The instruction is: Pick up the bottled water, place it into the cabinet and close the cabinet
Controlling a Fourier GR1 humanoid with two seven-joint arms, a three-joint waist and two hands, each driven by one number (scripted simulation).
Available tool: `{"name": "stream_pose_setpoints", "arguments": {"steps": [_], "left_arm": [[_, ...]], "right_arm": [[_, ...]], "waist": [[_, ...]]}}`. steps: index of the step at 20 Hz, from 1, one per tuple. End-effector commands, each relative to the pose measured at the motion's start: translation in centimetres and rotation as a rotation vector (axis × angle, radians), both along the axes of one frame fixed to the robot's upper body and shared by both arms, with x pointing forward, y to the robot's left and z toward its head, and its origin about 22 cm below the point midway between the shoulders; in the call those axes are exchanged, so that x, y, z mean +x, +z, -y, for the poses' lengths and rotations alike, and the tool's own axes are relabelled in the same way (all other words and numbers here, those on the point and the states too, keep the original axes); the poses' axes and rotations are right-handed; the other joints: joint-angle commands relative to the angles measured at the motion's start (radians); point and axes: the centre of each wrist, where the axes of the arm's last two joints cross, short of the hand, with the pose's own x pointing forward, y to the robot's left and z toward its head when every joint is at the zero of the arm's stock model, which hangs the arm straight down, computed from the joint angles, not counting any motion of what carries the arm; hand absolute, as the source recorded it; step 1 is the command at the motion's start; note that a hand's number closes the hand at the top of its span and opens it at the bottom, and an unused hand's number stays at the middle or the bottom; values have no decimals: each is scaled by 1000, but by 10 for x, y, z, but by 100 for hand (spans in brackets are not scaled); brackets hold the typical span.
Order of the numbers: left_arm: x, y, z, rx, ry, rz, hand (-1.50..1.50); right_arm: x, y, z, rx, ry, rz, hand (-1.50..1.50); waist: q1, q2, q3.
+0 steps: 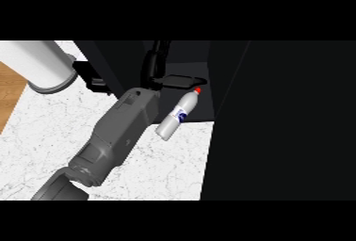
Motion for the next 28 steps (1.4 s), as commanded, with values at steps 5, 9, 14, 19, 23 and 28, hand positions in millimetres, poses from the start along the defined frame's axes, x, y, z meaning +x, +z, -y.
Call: {"name": "stream_pose_setpoints", "arguments": {"steps": [5, 9, 14, 19, 23, 28], "left_arm": [[-32, -18, 4, -101, -66, -16, -150], [-59, -15, 13, -127, -96, -51, 150], [-91, -28, -4, -98, -100, -61, 150], [-127, -45, -52, -103, -91, -77, 150], [-169, -28, -67, -113, -77, -71, 150], [-187, -25, -112, -107, -26, -44, 150]], "right_arm": [[-22, 16, 0, 33, 9, -2, -150], [-21, 17, 3, 5, 5, 6, -150], [-14, 22, -6, -120, 54, 20, -150], [-20, 21, -14, -221, 189, -41, 150], [-23, 24, -22, -190, 253, -111, 150], [-31, 28, -45, -121, 348, -139, 150]], "waist": [[42, -15, 0], [60, -22, 1], [69, -18, -1], [63, -17, -1], [68, -17, 0], [49, -11, -1]]}}
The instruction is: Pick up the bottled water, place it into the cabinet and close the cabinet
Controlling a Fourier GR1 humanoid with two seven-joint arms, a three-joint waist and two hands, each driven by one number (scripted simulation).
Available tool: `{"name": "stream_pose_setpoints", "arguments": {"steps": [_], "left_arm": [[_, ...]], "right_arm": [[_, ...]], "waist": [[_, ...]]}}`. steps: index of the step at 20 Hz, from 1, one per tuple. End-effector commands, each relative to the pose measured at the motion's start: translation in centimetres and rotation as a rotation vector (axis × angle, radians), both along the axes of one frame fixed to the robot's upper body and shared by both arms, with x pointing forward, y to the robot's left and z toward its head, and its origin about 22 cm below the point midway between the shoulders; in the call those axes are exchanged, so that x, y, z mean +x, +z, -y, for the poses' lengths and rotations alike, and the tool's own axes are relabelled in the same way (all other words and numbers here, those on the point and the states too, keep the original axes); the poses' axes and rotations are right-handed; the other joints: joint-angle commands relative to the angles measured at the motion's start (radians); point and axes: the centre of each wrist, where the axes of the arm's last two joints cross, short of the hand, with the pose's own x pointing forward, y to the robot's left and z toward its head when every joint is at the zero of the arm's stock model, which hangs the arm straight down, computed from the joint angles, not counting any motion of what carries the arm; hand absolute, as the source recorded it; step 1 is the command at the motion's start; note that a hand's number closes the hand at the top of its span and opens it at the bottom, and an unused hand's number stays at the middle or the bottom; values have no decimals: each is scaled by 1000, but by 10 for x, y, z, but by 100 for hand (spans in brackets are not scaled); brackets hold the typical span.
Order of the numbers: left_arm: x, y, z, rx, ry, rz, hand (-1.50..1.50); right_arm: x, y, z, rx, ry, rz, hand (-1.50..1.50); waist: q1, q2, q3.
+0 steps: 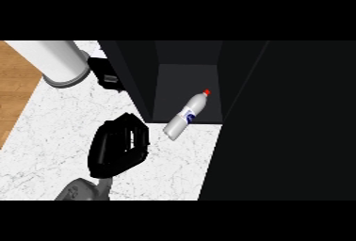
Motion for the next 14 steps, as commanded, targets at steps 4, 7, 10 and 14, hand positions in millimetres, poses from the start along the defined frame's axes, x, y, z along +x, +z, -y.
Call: {"name": "stream_pose_setpoints", "arguments": {"steps": [4, 7, 10, 14], "left_arm": [[-49, 12, -42, 7, 34, 18, 150], [-46, 5, -54, 0, 75, 25, 150], [-51, 0, -57, -26, 109, 14, 150], [-69, 12, -78, -21, 86, 20, 150]], "right_arm": [[-17, 19, -29, -10, 128, 14, 150], [-11, 28, -47, 42, 133, 11, 150], [-2, 19, -85, 4, 226, 18, 150], [1, 18, -109, -48, 228, 107, 150]], "waist": [[-4, 1, -1], [-11, 5, -1], [-5, 6, -2], [3, 4, -1]]}}
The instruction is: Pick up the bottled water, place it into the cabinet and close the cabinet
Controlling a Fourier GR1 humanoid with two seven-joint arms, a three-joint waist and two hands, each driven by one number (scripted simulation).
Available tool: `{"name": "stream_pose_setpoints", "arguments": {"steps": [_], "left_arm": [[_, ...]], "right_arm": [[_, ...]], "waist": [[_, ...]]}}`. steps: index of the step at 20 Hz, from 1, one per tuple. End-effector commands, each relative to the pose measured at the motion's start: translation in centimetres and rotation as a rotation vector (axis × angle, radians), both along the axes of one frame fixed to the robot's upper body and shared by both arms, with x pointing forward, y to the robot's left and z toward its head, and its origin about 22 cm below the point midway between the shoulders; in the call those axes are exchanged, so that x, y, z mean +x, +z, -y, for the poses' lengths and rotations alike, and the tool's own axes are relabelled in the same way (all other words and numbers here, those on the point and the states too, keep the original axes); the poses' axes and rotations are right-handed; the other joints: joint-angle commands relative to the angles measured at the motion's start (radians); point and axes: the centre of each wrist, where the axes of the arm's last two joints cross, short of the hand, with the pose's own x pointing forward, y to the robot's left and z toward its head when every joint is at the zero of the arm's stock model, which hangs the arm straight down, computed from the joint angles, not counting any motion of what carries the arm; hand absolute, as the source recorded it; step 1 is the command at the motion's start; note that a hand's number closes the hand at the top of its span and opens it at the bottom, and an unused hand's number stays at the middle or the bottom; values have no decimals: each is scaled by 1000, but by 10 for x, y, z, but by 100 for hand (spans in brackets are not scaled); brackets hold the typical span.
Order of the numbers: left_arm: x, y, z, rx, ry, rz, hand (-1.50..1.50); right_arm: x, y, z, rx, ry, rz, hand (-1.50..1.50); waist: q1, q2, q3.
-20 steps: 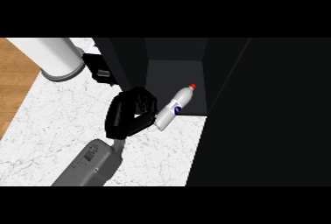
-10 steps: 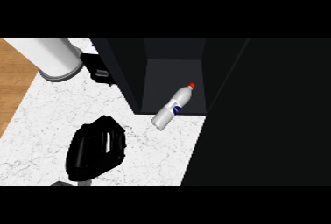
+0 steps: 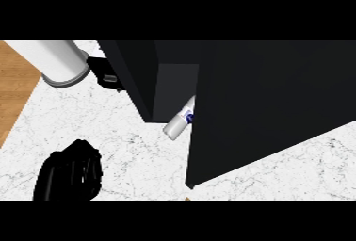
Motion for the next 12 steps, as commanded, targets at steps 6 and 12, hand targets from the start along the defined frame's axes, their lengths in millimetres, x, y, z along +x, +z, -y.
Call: {"name": "stream_pose_setpoints", "arguments": {"steps": [6, 12], "left_arm": [[-18, 6, -37, -2, 10, 11, 150], [-27, 3, -56, 8, 5, 7, 150]], "right_arm": [[18, 10, -60, 18, 3, 163, 150], [58, 22, -60, 58, -140, 107, 150]], "waist": [[21, 3, -1], [44, 12, -2]]}}
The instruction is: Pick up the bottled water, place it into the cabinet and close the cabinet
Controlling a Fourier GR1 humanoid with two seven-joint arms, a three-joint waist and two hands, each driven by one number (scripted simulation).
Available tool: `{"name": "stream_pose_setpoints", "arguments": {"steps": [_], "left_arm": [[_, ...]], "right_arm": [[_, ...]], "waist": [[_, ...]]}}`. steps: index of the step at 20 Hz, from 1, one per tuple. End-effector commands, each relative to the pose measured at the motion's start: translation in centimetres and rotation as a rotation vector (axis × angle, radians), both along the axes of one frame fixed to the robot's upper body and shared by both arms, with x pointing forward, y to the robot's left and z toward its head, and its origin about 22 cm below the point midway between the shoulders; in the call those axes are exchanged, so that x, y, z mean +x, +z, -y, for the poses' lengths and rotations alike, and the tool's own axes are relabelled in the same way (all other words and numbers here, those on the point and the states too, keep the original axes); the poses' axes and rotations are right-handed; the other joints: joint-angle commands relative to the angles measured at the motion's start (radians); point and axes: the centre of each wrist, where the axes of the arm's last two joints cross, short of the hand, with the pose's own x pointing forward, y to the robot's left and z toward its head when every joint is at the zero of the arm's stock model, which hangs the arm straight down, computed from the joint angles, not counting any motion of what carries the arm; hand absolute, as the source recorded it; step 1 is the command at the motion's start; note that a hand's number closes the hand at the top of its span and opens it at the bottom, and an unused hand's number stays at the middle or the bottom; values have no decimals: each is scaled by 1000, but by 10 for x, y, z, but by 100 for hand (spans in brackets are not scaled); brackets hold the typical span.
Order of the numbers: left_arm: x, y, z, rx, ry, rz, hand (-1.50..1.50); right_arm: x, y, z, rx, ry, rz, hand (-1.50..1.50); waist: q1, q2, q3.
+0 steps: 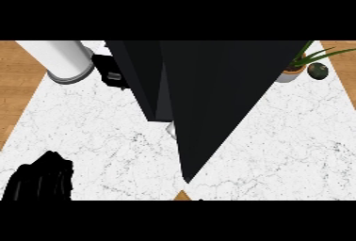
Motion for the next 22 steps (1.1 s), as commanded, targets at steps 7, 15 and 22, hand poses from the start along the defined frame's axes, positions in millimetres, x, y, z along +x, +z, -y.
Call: {"name": "stream_pose_setpoints", "arguments": {"steps": [7, 15, 22], "left_arm": [[-21, 11, -32, -1, -27, 2, 150], [-30, -4, -46, -2, -2, -1, 150], [-18, 18, -55, 20, -27, 22, 150]], "right_arm": [[111, 27, -54, 115, -82, -173, 150], [204, -24, -41, 113, -66, -272, 150], [257, -10, -7, 100, -96, -259, 150]], "waist": [[-1, 4, 3], [-8, 9, 3], [-5, 14, 3]]}}
